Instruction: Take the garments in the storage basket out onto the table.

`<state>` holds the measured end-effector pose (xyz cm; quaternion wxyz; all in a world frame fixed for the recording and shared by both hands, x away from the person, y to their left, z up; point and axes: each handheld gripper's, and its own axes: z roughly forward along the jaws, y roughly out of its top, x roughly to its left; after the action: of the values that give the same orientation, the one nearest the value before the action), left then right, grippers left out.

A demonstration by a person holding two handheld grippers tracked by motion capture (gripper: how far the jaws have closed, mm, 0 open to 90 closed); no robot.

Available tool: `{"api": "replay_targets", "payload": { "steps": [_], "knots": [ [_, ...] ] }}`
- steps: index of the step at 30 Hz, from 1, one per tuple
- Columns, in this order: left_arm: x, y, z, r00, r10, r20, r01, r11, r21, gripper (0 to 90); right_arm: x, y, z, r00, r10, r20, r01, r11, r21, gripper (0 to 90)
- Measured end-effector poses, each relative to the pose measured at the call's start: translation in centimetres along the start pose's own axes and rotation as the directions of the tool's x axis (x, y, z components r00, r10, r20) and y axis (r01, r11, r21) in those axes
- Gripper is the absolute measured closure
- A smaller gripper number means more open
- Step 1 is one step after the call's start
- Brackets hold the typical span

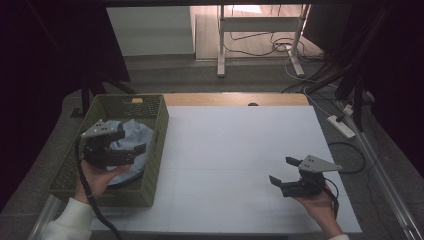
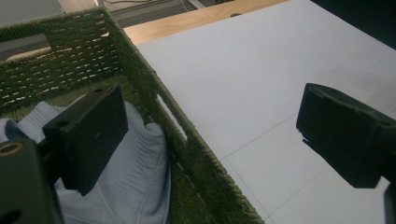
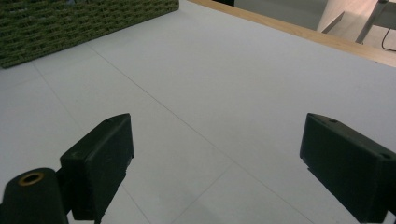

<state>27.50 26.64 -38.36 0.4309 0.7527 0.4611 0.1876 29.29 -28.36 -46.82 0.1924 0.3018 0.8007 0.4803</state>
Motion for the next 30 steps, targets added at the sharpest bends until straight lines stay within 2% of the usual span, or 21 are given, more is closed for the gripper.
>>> {"api": "replay_targets", "payload": {
  "steps": [9, 30],
  "knots": [
    [1.4, 0.6, 0.0, 0.9993, -0.014, -0.036, 0.014, 0.9999, 0.006, 9.8, 0.0, -0.1, 0.1, 0.9999, -0.006, 0.008, 0.006, 1.0, 0.009, 10.1],
    [4.1, 0.9, 0.5, 0.9957, -0.06, -0.07, 0.063, 0.9972, 0.04, 9.7, 0.1, -0.2, 0.3, 0.9999, -0.009, 0.005, 0.009, 1.0, 0.019, 10.1]
  ]
}}
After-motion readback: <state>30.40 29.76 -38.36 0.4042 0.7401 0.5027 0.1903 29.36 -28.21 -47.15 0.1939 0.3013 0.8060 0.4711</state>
